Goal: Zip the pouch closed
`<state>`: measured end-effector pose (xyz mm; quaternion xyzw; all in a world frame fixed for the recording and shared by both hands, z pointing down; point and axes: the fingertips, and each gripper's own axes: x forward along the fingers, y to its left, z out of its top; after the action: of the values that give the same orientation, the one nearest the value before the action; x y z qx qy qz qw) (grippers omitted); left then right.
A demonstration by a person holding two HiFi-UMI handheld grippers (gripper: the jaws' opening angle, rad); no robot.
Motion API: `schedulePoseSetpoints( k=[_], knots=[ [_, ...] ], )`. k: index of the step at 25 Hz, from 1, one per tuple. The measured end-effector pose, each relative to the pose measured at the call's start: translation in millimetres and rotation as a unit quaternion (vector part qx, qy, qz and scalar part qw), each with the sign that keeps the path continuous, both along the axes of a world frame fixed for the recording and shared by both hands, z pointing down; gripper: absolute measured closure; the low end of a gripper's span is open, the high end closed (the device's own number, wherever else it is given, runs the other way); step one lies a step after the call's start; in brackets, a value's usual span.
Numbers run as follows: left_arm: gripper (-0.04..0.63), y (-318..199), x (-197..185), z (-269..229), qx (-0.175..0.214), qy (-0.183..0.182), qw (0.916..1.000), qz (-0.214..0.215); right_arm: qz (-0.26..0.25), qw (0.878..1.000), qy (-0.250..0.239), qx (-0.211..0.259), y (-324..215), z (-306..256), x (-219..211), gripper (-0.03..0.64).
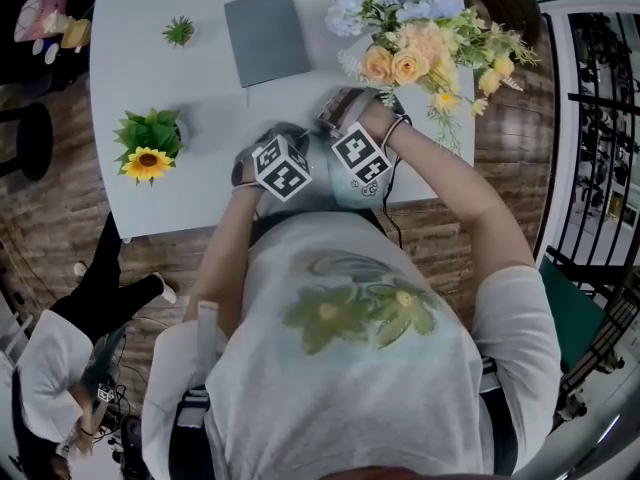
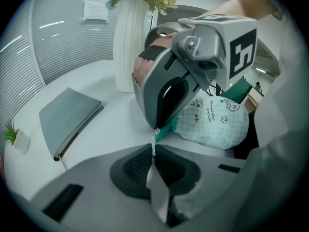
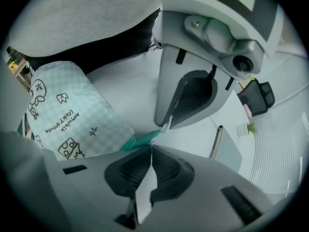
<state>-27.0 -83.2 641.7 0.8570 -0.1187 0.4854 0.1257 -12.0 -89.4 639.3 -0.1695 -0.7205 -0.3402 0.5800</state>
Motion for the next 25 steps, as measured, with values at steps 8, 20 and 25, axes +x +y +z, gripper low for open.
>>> schedulePoseSetpoints(
  k=[8, 20, 25],
  knots=[
    [0.572, -1.6, 0.6, 1.7, -0.007, -0.011, 0.9993, -0.036, 0.075, 0.996, -0.010, -0.044, -1.9, -0.3, 1.8, 0.595],
    [0.572, -4.7, -1.0, 3.3, -0.040, -0.005, 0.9952, -0.089, 0.190, 0.977, -0.039, -0.093, -3.6, -10.0, 4.3, 0.597],
    [0.572, -5.5, -0.4, 3.2, -0.058, -0.002, 0.9924, -0.108, 0.216, 0.969, -0.049, -0.112, -3.9, -12.5, 6.7, 0.598]
  ],
)
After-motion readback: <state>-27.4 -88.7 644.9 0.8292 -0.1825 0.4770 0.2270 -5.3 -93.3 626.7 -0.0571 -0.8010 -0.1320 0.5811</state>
